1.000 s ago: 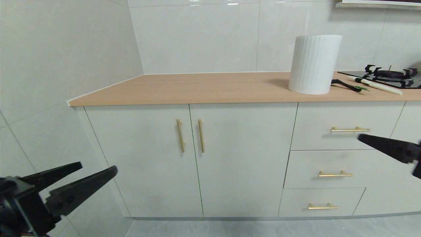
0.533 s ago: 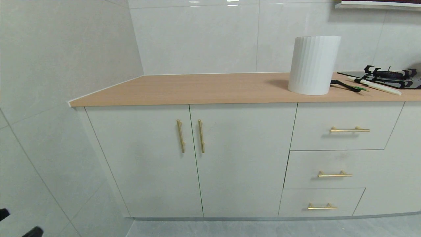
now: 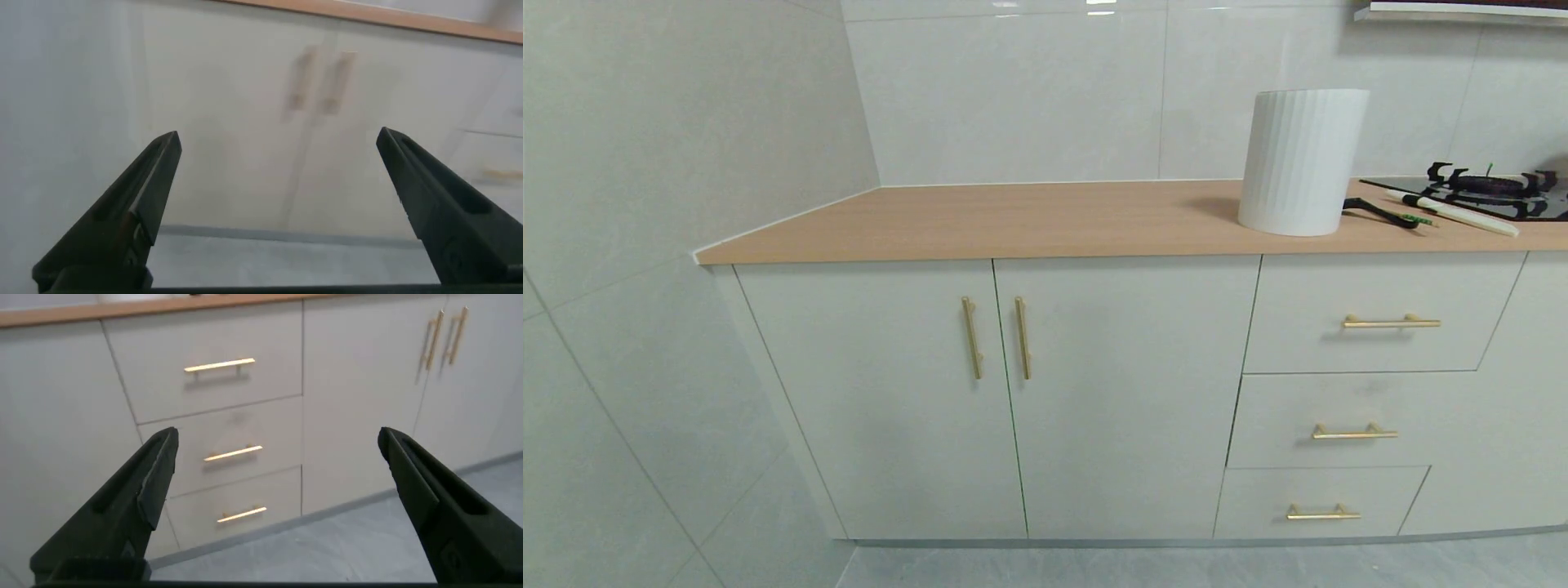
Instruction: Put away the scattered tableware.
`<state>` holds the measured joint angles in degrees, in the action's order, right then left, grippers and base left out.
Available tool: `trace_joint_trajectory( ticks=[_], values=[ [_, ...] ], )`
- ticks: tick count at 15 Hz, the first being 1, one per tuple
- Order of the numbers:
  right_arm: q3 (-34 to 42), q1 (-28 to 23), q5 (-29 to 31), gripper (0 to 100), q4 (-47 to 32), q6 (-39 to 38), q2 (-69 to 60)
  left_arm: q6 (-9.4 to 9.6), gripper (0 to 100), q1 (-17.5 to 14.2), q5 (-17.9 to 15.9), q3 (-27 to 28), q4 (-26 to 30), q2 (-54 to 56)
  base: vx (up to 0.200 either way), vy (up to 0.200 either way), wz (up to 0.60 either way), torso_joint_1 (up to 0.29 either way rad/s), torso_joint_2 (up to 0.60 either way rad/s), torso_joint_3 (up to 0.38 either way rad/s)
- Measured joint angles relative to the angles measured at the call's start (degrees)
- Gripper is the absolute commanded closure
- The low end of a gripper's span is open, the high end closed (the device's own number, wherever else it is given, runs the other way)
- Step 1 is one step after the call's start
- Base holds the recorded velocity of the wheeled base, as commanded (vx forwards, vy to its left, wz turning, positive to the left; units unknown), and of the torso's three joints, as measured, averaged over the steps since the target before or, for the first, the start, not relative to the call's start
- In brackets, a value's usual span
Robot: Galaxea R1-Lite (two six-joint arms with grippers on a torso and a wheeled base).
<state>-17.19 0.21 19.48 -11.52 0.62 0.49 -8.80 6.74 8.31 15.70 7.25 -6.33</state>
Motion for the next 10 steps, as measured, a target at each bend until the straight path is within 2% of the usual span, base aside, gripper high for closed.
trace_joint_trajectory(
  ticks=[2,3,4,6,9,10],
  values=[
    [3.0,0.0,0.1,0,4.8,0.1,-0.4,1.33,0,-2.4,0.1,-1.8,-0.9,1.4,0.000,0.000,0.00,0.000,0.00,0.000],
    [4.7,0.0,-0.3,0,6.9,0.2,-0.5,2.97,0,-4.0,-0.7,-2.8,-1.2,2.5,0.000,0.000,0.00,0.000,0.00,0.000],
    [6.9,0.0,-1.8,0,9.1,0.3,-0.5,5.74,0,-5.1,-1.6,-4.9,-1.5,3.6,0.000,0.000,0.00,0.000,0.00,0.000],
    [12.3,0.0,-4.8,0,12.4,0.4,-0.6,8.51,0,-6.2,-3.1,-9.5,-3.4,5.1,0.000,0.000,0.00,0.000,0.00,0.000],
    [16.6,0.0,-13.2,0,14.2,0.3,-0.6,10.83,0,-6.6,-12.1,-14.2,-6.7,6.1,0.000,0.000,0.00,0.000,0.00,0.000],
    [16.8,0.0,-17.8,0,13.1,0.4,-0.6,11.59,0,-6.6,-13.2,-14.9,-6.8,6.2,0.000,0.000,0.00,0.000,0.00,0.000]
  ],
)
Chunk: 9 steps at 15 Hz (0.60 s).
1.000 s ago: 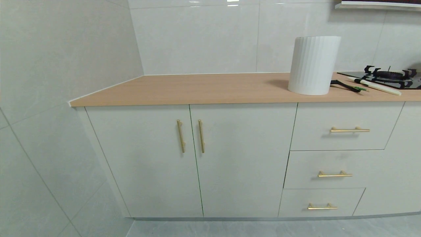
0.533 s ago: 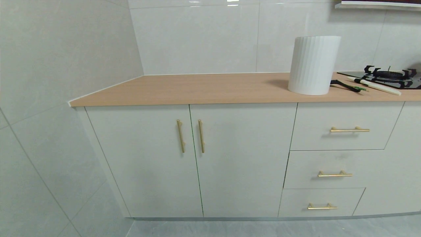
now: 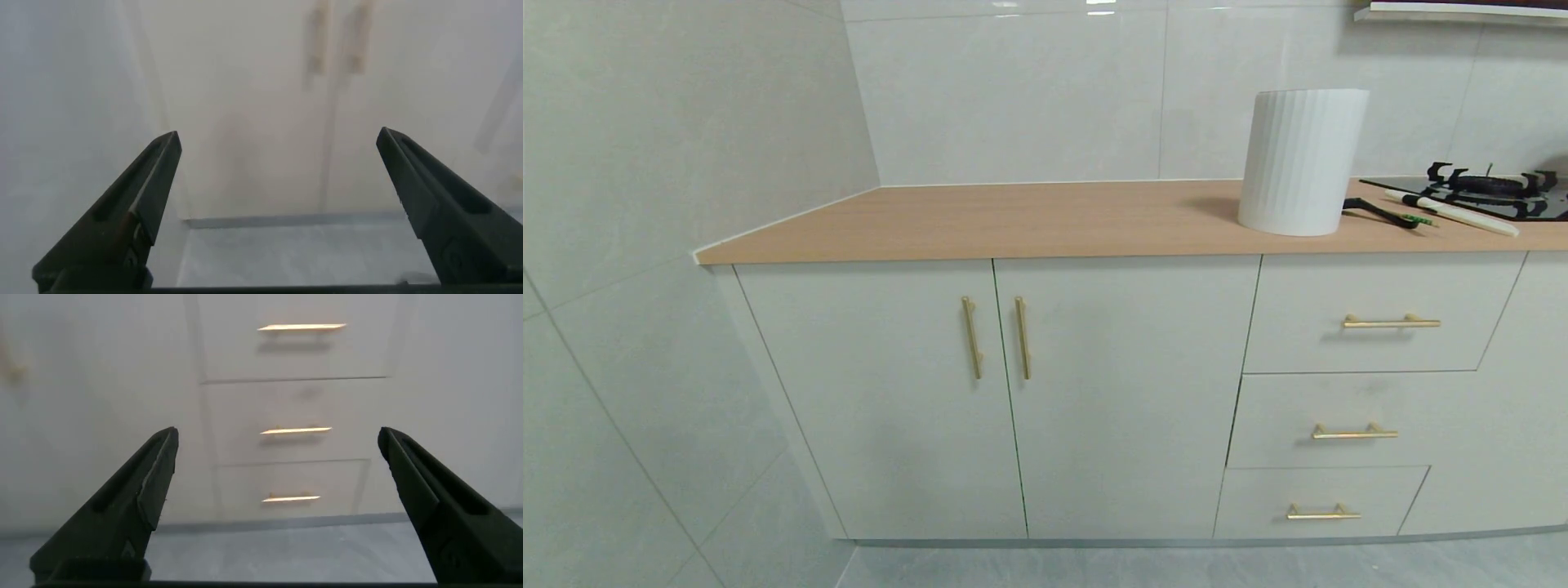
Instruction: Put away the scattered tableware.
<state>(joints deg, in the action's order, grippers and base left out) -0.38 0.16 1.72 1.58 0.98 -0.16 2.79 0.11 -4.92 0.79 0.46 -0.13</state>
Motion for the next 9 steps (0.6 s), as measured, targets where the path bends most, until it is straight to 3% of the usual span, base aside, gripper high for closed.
trace_joint_trajectory(
  ticks=[2,9],
  values=[
    [0.1,0.0,-3.5,0,-1.5,0.2,0.3,-0.26,0,0.0,-0.2,-0.5,0.0,0.1,0.000,0.000,0.00,0.000,0.00,0.000],
    [0.4,0.0,-3.5,0,-1.5,-0.2,0.1,-0.15,0,0.0,-0.1,-0.7,-0.1,0.1,0.000,0.000,0.00,0.000,0.00,0.000]
  ],
)
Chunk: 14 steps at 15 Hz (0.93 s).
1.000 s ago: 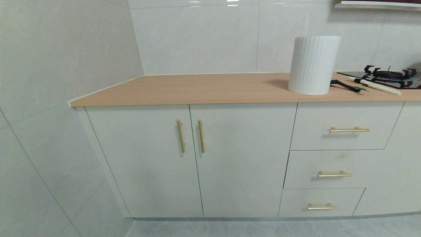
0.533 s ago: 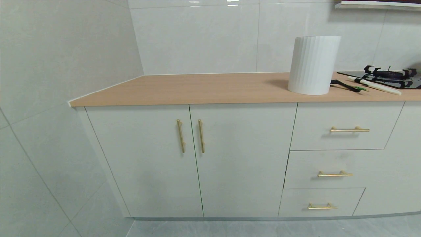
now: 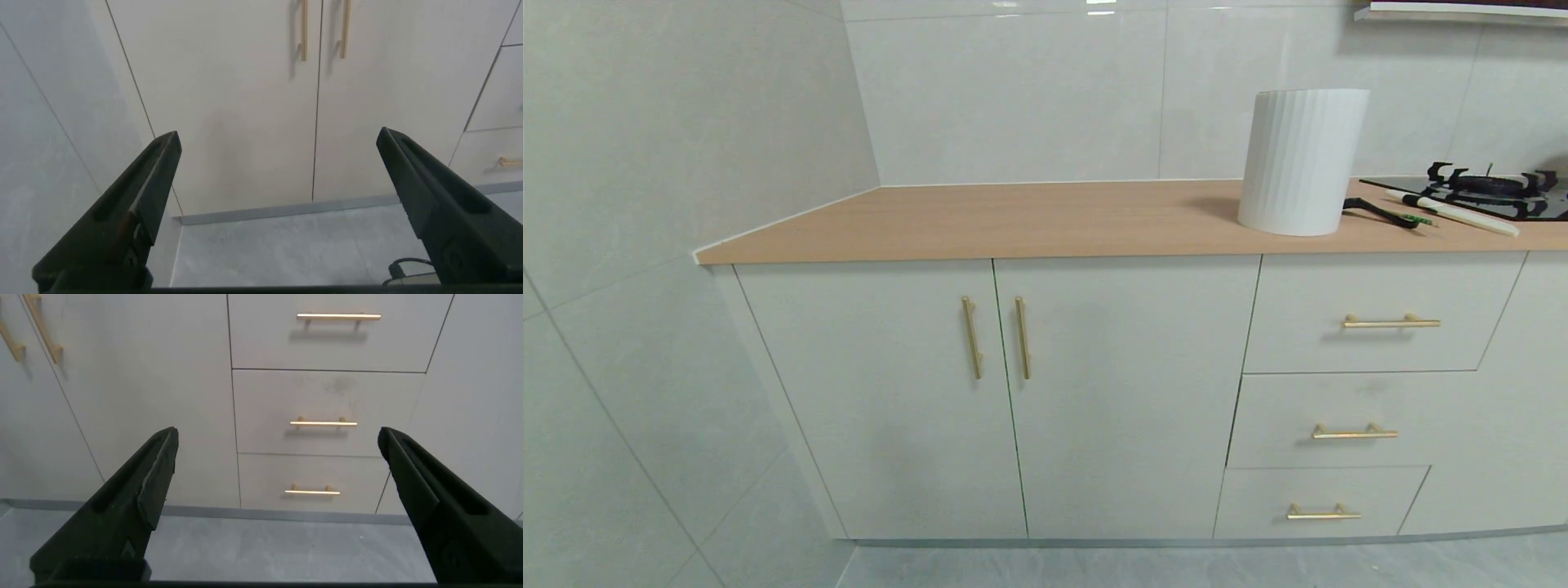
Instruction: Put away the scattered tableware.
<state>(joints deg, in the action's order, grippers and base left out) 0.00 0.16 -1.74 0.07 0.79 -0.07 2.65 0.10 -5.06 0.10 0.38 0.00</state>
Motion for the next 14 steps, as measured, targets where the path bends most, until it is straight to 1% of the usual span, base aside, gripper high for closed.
trace_joint_trajectory(
  ticks=[5,8,14],
  values=[
    [0.0,0.0,0.0,0,0.0,0.0,0.0,0.83,0,0.0,0.0,0.0,0.1,0.0,0.000,0.000,0.00,0.000,0.00,0.000],
    [0.0,0.0,0.0,0,-0.1,0.0,0.0,1.34,0,0.0,0.0,0.0,0.0,0.0,0.000,-0.200,0.00,0.002,0.00,0.004],
    [0.0,0.0,0.0,0,-0.1,-0.1,0.0,0.91,0,0.0,0.1,0.0,0.0,0.0,0.000,-0.200,0.00,0.002,0.00,0.001]
  ],
)
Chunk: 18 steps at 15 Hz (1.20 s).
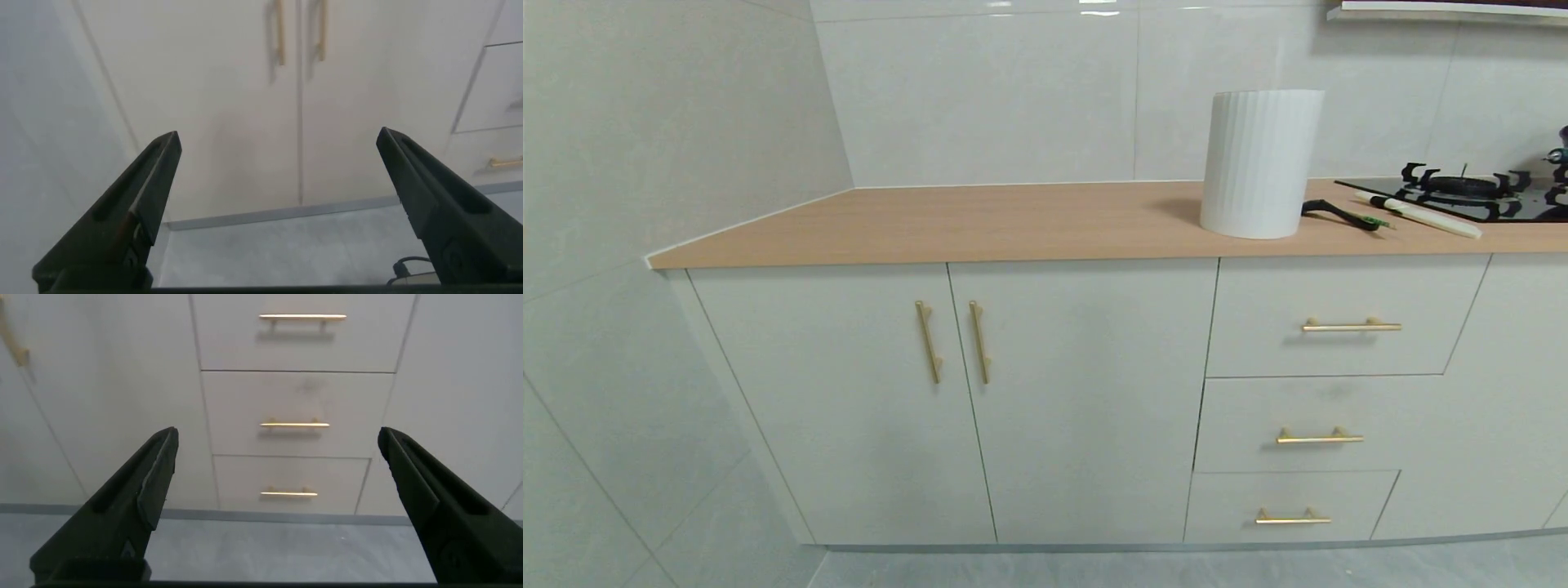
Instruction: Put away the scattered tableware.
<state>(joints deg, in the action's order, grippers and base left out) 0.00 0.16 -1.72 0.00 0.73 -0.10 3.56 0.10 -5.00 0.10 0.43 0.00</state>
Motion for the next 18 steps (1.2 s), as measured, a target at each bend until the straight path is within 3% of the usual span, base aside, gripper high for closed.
trace_joint_trajectory(
  ticks=[6,15,18],
  values=[
    [0.0,0.0,0.0,0,0.0,0.0,0.0,0.10,0,0.0,0.0,0.0,0.0,0.0,0.000,-0.200,0.00,0.002,0.00,0.002],
    [0.0,0.0,0.0,0,0.0,0.0,0.0,-0.06,0,0.1,0.0,0.0,0.0,0.0,0.000,0.000,0.00,0.000,0.00,0.000],
    [0.0,0.0,0.0,0,0.0,0.0,0.0,-0.06,0,0.0,0.0,0.0,0.0,0.0,0.200,0.000,0.00,0.001,0.00,0.002]
  ],
)
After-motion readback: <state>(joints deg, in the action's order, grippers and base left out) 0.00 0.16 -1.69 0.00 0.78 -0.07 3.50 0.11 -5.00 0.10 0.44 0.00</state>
